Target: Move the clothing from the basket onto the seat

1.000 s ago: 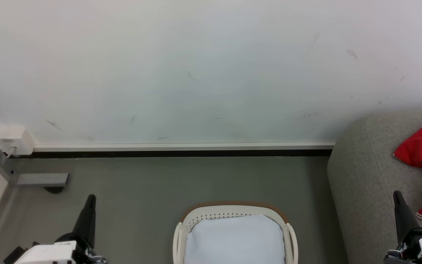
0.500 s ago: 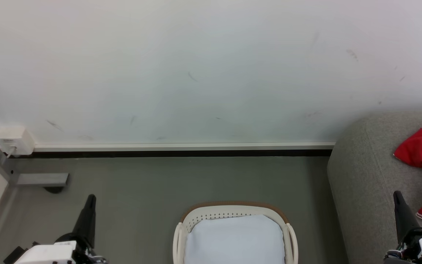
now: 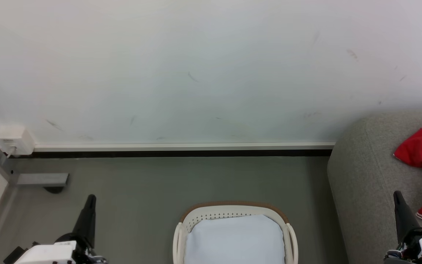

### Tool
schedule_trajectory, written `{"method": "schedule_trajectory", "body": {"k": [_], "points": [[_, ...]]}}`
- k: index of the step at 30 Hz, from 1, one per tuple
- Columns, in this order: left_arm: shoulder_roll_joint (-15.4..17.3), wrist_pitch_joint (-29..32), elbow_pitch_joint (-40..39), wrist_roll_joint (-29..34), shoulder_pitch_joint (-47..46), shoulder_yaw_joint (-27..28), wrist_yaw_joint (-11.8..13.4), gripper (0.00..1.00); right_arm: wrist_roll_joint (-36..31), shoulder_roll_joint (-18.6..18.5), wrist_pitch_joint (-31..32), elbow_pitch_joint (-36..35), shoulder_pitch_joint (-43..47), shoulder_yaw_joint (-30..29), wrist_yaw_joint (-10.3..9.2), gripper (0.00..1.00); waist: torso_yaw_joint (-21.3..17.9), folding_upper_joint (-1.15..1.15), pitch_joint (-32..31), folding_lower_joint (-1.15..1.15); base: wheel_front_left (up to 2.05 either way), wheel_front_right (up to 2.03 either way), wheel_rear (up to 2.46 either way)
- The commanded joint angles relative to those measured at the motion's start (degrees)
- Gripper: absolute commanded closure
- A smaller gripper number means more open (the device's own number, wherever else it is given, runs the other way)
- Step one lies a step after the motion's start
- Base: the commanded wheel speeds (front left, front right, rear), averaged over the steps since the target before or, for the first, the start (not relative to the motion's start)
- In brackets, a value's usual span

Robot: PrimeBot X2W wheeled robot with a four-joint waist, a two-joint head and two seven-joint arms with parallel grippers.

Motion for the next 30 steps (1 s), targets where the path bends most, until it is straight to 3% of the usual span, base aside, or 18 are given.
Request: {"method": "schedule_trajectory", "body": {"k": [1,30], "points": [[0.38,0.29,-0.24,-0.69,-0.37,0.13,-0.16,1.0,-0.1,-0.02,0.22,-0.28,0.55,-0.13,-0.12,1.0,0.0,0.0,0.0,0.0,0.0,0.0,0.0],[0.38,0.3,-0.24,-0.68,-0.37,0.13,-0.16,1.0,-0.25,0.07,0.22,-0.27,0.53,-0.24,-0.12,1.0,0.0,0.0,0.0,0.0,0.0,0.0,0.0]]}}
